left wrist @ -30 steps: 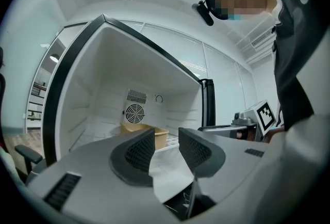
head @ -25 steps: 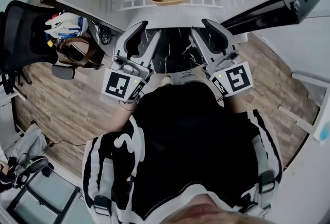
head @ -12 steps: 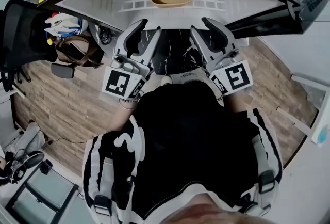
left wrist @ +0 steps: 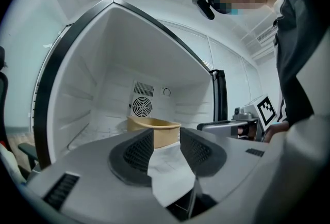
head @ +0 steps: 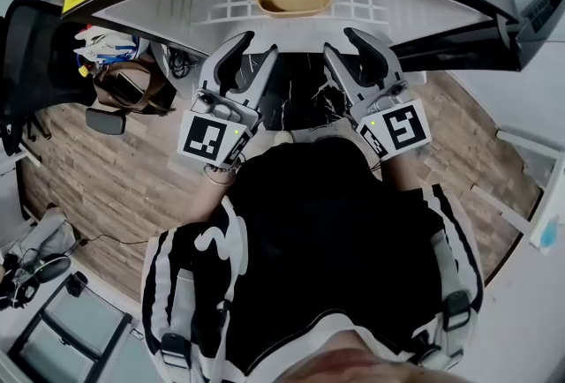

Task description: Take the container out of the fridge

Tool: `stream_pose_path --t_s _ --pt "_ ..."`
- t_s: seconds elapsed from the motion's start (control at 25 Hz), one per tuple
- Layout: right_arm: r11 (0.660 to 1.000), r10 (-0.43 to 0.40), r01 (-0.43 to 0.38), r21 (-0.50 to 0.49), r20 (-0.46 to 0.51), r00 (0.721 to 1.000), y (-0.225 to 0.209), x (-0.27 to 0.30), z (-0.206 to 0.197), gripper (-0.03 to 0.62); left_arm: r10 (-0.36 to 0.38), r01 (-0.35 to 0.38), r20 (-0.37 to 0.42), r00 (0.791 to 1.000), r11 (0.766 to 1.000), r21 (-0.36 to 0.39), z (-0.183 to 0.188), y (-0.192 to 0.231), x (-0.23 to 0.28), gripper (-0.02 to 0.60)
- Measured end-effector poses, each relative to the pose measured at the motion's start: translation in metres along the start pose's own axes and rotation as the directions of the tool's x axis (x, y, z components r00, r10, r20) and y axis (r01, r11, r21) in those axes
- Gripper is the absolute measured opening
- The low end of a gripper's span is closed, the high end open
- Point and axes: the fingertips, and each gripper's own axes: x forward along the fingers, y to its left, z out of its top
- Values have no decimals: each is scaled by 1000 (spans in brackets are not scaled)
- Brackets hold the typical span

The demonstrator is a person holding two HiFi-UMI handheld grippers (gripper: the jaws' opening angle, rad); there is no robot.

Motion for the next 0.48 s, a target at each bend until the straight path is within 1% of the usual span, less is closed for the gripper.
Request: stream_pose_path --t_s 0.48 --pt "1000 13 -14 -8 -40 999 -8 15 -7 164 25 -26 -38 999 1000 -16 -10 12 10 153"
